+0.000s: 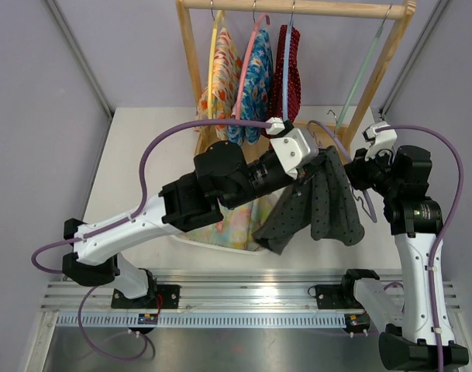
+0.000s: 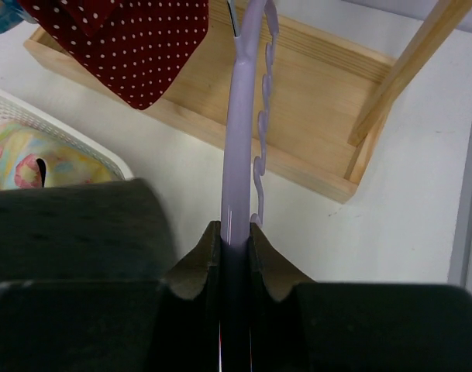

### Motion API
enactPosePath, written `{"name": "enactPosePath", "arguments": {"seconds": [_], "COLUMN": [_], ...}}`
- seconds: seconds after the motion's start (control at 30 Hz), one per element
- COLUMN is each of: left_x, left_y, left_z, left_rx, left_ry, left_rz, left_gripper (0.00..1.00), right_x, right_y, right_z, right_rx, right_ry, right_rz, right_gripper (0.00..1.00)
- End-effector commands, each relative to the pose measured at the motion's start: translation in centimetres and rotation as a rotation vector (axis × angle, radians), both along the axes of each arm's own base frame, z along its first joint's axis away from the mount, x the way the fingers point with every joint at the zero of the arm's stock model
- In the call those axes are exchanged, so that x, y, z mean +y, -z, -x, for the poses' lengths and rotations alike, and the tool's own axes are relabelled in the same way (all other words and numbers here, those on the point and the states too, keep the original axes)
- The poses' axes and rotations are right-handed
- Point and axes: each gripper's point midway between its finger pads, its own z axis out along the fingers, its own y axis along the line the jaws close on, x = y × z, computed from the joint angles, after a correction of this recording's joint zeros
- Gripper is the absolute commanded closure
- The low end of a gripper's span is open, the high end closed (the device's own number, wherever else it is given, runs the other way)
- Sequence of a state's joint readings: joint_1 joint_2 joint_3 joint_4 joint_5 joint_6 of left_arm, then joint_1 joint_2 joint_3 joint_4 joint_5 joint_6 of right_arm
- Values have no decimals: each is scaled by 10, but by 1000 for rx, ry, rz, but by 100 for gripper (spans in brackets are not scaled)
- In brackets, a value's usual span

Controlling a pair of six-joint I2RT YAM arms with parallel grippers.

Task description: Remove the skirt from the hanger

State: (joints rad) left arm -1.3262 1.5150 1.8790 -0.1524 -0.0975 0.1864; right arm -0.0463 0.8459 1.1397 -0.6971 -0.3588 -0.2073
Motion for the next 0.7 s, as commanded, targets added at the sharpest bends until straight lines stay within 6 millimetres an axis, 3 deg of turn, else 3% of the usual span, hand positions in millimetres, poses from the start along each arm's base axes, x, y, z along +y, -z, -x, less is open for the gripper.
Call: {"name": "enactPosePath", "arguments": {"seconds": [0.0, 0.1, 0.13, 0.2, 0.23, 0.33, 0.37, 0.4, 0.47, 0.53, 0.57, 0.67], "left_x": [10, 3, -5, -8, -17, -28, -33, -37, -49, -56, -60, -59], "left_y": [-45, -21, 3, 26, 53, 91, 124, 139, 182, 207, 221, 224], "left_z": [11, 11, 9, 6, 8, 3, -2, -4, -11, -17, -23, -27], "left_rx": [-10, 13, 37, 56, 73, 102, 125, 139, 178, 212, 225, 228], "left_ry": [62, 83, 86, 83, 108, 126, 120, 120, 110, 106, 97, 85], "left_rz": [148, 113, 73, 40, 14, 0, -52, -67, -122, -154, -177, -180], "left_gripper": [100, 100, 100, 100, 100, 100, 100, 98, 79, 63, 44, 9], "right_x": [7, 1, -2, -8, -8, -9, -9, -9, -12, -14, -15, -16], "right_y": [-40, -39, -36, -36, -35, -34, -33, -34, -35, -36, -36, -34], "right_z": [3, 7, 9, 14, 16, 27, 32, 34, 42, 47, 53, 65], "right_rx": [-116, -112, -99, -100, -98, -93, -86, -87, -85, -86, -85, -83], "right_ry": [-49, -13, 4, 31, 31, 29, 28, 29, 40, 47, 54, 55], "right_rz": [5, 17, 23, 41, 51, 63, 66, 72, 86, 94, 97, 109], "right_gripper": [100, 100, 100, 100, 100, 100, 100, 100, 100, 100, 100, 100]}}
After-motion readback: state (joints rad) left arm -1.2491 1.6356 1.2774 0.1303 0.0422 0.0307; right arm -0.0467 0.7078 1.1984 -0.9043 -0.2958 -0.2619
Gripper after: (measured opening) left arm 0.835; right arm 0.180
